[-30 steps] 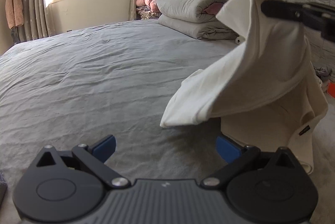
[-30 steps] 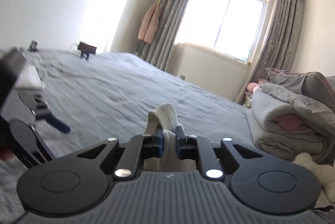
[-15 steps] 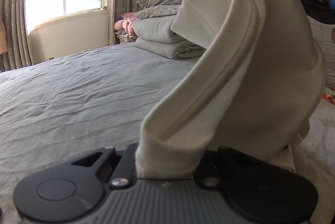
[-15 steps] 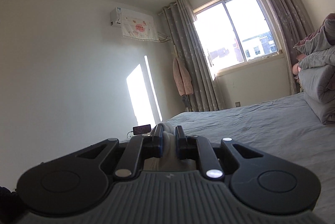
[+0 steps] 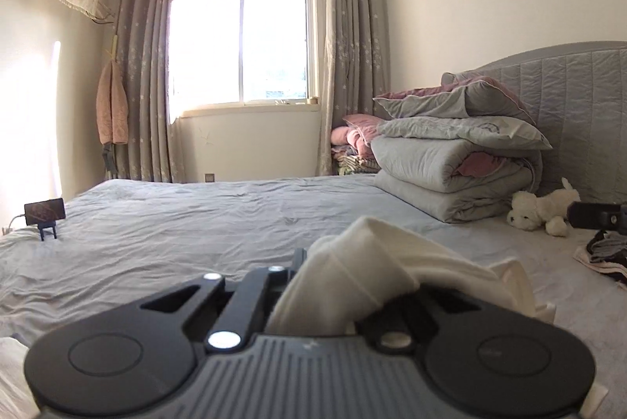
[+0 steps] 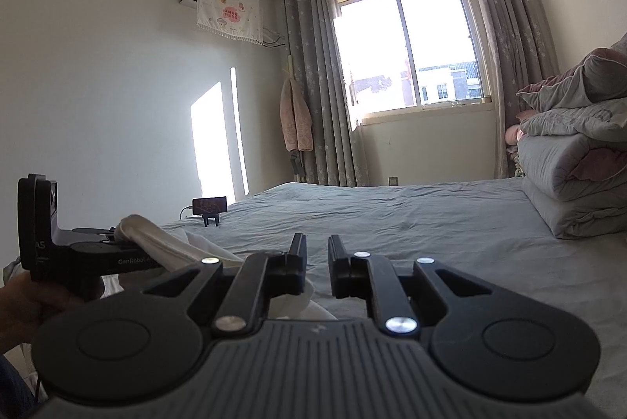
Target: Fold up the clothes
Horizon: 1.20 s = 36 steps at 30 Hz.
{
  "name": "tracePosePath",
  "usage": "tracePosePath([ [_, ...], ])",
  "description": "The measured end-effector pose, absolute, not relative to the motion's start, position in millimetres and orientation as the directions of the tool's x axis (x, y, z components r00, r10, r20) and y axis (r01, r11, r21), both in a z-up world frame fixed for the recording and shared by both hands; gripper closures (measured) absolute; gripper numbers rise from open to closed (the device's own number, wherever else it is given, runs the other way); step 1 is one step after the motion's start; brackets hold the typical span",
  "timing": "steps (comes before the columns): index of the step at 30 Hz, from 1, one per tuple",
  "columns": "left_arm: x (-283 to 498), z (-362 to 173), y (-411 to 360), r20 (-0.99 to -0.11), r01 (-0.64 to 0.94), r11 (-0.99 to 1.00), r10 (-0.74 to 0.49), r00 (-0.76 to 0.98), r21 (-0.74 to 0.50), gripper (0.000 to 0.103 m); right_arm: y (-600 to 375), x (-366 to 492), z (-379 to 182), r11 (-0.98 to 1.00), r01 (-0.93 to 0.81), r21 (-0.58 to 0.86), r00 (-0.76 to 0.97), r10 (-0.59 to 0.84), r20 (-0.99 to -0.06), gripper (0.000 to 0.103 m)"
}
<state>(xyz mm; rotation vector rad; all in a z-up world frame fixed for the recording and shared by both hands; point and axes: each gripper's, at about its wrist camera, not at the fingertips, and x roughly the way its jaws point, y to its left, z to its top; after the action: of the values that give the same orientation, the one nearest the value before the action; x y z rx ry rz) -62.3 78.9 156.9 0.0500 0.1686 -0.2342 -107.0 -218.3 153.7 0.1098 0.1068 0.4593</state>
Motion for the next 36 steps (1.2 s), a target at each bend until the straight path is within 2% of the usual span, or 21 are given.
tracePosePath([
  [1, -63, 161, 86, -0.158, 0.216, 0.976, -0.210, 0.965, 0.021, 0.098, -217, -106, 152, 0.894, -0.431, 0.126, 0.892, 0.443, -0.088, 0.089],
  [3, -55, 164, 96, -0.184, 0.189, 0.982, -0.188, 0.965, -0.014, 0.098, -214, -103, 149, 0.897, -0.425, 0.119, 0.892, 0.438, -0.114, 0.088],
  [6, -40, 153, 99, -0.273, 0.173, 0.984, -0.176, 0.946, -0.038, 0.098, -204, -94, 141, 0.890, -0.444, 0.108, 0.869, 0.457, -0.190, 0.085],
  [9, -41, 150, 97, -0.278, 0.186, 0.982, -0.190, 0.942, -0.041, 0.098, -181, -93, 129, 0.855, -0.513, 0.078, 0.811, 0.512, -0.282, 0.080],
  [11, -43, 152, 95, -0.268, 0.198, 0.979, -0.202, 0.942, -0.043, 0.098, -160, -96, 118, 0.798, -0.596, 0.088, 0.730, 0.584, -0.355, 0.053],
  [12, -44, 153, 94, -0.262, 0.204, 0.978, -0.209, 0.942, -0.044, 0.098, -152, -99, 112, 0.768, -0.632, 0.100, 0.690, 0.617, -0.380, 0.035],
  [13, -45, 153, 94, -0.260, 0.207, 0.977, -0.211, 0.942, -0.045, 0.098, -144, -99, 107, 0.749, -0.653, 0.117, 0.659, 0.637, -0.400, 0.029],
  [18, -50, 155, 100, -0.230, 0.232, 0.969, -0.245, 0.942, -0.082, 0.098, -108, -94, 81, 0.716, -0.656, 0.239, 0.574, 0.679, -0.458, 0.029],
  [21, -56, 158, 97, -0.194, 0.275, 0.957, -0.288, 0.938, -0.092, 0.098, -100, -82, 76, 0.717, -0.588, 0.374, 0.572, 0.696, -0.434, 0.029],
  [23, -59, 160, 93, -0.175, 0.299, 0.951, -0.309, 0.935, -0.079, 0.098, -97, -76, 75, 0.737, -0.551, 0.392, 0.605, 0.676, -0.420, 0.029],
  [24, -60, 161, 94, -0.171, 0.301, 0.951, -0.310, 0.935, -0.076, 0.098, -96, -74, 76, 0.747, -0.539, 0.390, 0.621, 0.665, -0.415, 0.032],
  [25, -61, 161, 94, -0.167, 0.301, 0.951, -0.310, 0.936, -0.074, 0.098, -96, -74, 77, 0.757, -0.535, 0.375, 0.636, 0.653, -0.411, 0.056],
  [27, -61, 163, 95, -0.163, 0.295, 0.953, -0.302, 0.939, -0.069, 0.098, -97, -74, 83, 0.786, -0.513, 0.346, 0.666, 0.618, -0.417, 0.094],
  [29, -61, 165, 101, -0.147, 0.275, 0.959, -0.282, 0.948, -0.067, 0.098, -99, -80, 94, 0.832, -0.482, 0.273, 0.730, 0.554, -0.400, 0.096],
  [31, -62, 169, 107, -0.123, 0.254, 0.965, -0.261, 0.958, -0.066, 0.098, -101, -91, 106, 0.886, -0.443, 0.137, 0.813, 0.462, -0.355, 0.097],
  [34, -69, 178, 112, -0.064, 0.221, 0.974, -0.224, 0.972, -0.050, 0.098, -105, -105, 129, 0.941, -0.327, -0.089, 0.926, 0.301, -0.229, 0.097],
  [36, -77, 185, 111, -0.022, 0.204, 0.978, -0.205, 0.978, -0.029, 0.098, -114, -116, 141, 0.957, -0.228, -0.178, 0.969, 0.206, -0.133, 0.097],
])
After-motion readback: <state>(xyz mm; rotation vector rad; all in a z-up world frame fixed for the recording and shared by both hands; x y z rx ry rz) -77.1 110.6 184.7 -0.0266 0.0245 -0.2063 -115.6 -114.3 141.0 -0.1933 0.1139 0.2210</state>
